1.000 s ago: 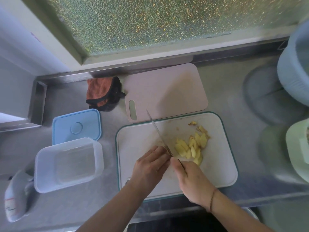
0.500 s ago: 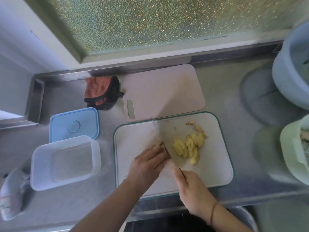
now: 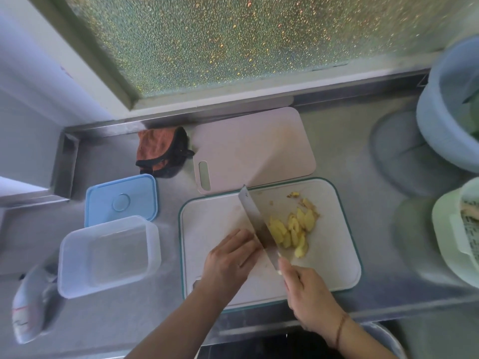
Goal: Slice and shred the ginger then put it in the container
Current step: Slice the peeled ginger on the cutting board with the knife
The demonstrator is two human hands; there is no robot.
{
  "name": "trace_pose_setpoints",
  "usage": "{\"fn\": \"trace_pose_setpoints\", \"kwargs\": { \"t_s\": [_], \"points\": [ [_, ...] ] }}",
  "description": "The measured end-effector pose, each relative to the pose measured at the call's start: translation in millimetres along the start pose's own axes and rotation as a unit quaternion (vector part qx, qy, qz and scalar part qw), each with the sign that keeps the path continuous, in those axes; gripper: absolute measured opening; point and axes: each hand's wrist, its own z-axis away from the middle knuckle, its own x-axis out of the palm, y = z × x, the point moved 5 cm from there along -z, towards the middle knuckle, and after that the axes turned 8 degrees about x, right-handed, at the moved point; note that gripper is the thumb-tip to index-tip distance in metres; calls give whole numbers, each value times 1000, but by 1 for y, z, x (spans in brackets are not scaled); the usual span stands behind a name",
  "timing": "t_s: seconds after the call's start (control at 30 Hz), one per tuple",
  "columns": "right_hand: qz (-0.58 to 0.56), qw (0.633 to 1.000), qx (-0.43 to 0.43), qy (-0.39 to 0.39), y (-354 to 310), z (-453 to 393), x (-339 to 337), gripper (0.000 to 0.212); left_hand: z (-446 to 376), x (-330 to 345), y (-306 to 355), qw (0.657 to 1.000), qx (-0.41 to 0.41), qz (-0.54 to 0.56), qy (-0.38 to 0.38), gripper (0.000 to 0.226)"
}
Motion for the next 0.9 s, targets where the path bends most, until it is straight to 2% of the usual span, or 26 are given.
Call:
{"fn": "trace_pose_setpoints", "kwargs": {
  "t_s": [0.13,0.2,0.3,0.57,0.63,0.77,0.9],
  "points": [
    [-57,997,38,-29,-3,-5,-12,77,0,-1,1,1000,-12,-19,22,11],
    [-66,994,51,-74,-9,1,-11,67,0,-2,1,999,-28,-10,28,14],
    [-148,975,92,-139,-14,9,-14,54,1,-2,-2,998,-64,-8,21,17],
    [-216,960,120,-130,-15,13,-52,54,-22,-6,-12,993,-109,-33,23,19],
    [-225,958,131,-123,-10,10,-59,55,-28,-1,-10,993,-109,-45,-11,19],
    [-213,962,124,-116,-5,8,-63,57,-33,15,-3,980,-99,-120,-126,44],
    [-206,964,115,-121,-5,9,-63,55,-38,22,-1,970,-107,-169,-139,40]
  ]
}}
